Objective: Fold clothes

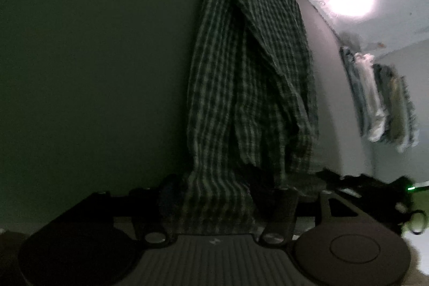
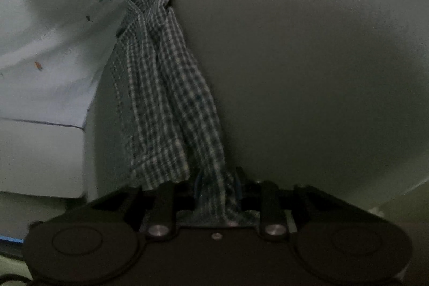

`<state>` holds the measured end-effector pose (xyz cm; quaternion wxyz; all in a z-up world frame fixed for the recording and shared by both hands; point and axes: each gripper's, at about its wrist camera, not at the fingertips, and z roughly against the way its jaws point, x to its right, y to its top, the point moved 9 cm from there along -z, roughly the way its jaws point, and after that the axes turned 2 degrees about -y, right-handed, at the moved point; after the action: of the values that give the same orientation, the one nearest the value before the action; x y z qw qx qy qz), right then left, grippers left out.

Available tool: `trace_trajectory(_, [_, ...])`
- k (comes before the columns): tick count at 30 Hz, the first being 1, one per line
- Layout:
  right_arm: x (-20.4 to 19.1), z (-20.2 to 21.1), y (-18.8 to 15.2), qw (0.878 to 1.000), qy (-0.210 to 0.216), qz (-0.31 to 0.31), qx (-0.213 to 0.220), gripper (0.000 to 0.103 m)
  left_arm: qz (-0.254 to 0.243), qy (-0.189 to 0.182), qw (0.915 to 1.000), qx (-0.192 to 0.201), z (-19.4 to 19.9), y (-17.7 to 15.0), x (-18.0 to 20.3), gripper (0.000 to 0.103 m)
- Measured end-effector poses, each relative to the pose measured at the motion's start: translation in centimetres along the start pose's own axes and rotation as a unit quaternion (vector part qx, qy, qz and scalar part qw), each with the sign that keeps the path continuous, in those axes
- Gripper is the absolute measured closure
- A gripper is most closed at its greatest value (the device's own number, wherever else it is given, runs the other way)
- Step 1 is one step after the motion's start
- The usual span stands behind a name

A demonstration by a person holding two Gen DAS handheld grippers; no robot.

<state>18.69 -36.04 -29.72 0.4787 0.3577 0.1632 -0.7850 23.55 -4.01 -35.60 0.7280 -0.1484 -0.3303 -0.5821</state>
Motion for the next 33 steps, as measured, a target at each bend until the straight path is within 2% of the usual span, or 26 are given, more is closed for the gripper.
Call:
trace_trajectory(3, [0.2, -0.7, -0.5, 0.999, 0.031, -0.03, -0.01, 0.077, 0.004, -0.016, 0.9998, -0.008, -0.4, -0.4, -0.1, 0.051])
trace_trajectory(6, [0.0, -0.7, -1.3, 0.999, 0.036, -0.013, -0.02, 0.078, 0.013, -0.032, 0.9991, -0.026, -0.6, -0.7, -0.2, 0.055])
trace_trajectory(9, [-0.5, -0.9, -2.0, 0.998, 0.037, 0.008, -0.041, 0.078, 0.012, -0.037, 0.9983, -0.042, -0.9, -1.1, -0.5, 0.067])
trace_trajectory(10, [-0.7, -1.1, -2.2, 0.998, 0.038, 0.014, -0.049, 0.081, 0.012, -0.032, 0.9983, -0.047, -1.2, -1.1, -0.6, 0.081])
trace_trajectory(11, [-0.9, -1.4, -2.3, 0.997, 0.038, 0.02, -0.057, 0.086, 0.016, -0.029, 0.9981, -0.051, -1.4, -1.2, -0.7, 0.101])
trace_trajectory(12, [-1.0, -1.7, -2.5, 0.997, 0.034, 0.025, -0.064, 0.097, 0.021, -0.03, 0.9978, -0.055, -1.7, -1.4, -0.7, 0.103])
trace_trajectory(14, [-1.4, -1.7, -2.6, 0.996, 0.054, 0.01, -0.068, 0.101, 0.031, -0.042, 0.9969, -0.059, -2.0, -1.5, -0.4, 0.103])
trace_trajectory(16, [-2.1, -1.4, -2.3, 0.994, 0.088, -0.012, -0.064, 0.102, 0.048, -0.087, 0.9942, -0.04, -1.2, -0.9, 0.7, 0.103])
trace_trajectory(20, [-4.1, 0.5, -0.6, 0.981, 0.182, -0.064, -0.029, 0.102, 0.101, -0.182, 0.9776, 0.032, 1.3, 2.1, 2.7, 0.103])
trace_trajectory(22, [-5.1, 1.4, 0.6, 0.969, 0.227, -0.093, -0.008, 0.102, 0.129, -0.225, 0.9633, 0.069, 2.5, 3.9, 3.4, 0.103])
trace_trajectory(24, [-5.8, 2.0, 2.0, 0.957, 0.265, -0.12, 0.012, 0.102, 0.156, -0.267, 0.9451, 0.106, 3.6, 5.7, 3.9, 0.103])
trace_trajectory(26, [-6.5, 2.2, 3.6, 0.945, 0.293, -0.141, 0.033, 0.102, 0.173, -0.289, 0.9322, 0.133, 4.1, 7.3, 4.3, 0.103])
trace_trajectory(28, [-7.0, 2.3, 5.1, 0.936, 0.311, -0.154, 0.05, 0.102, 0.179, -0.298, 0.9259, 0.149, 4.1, 8.6, 4.6, 0.103])
trace_trajectory(33, [-7.8, 1.4, 7.2, 0.93, 0.318, -0.17, 0.069, 0.102, 0.192, -0.299, 0.9221, 0.155, 3.3, 10.8, 4.5, 0.103])
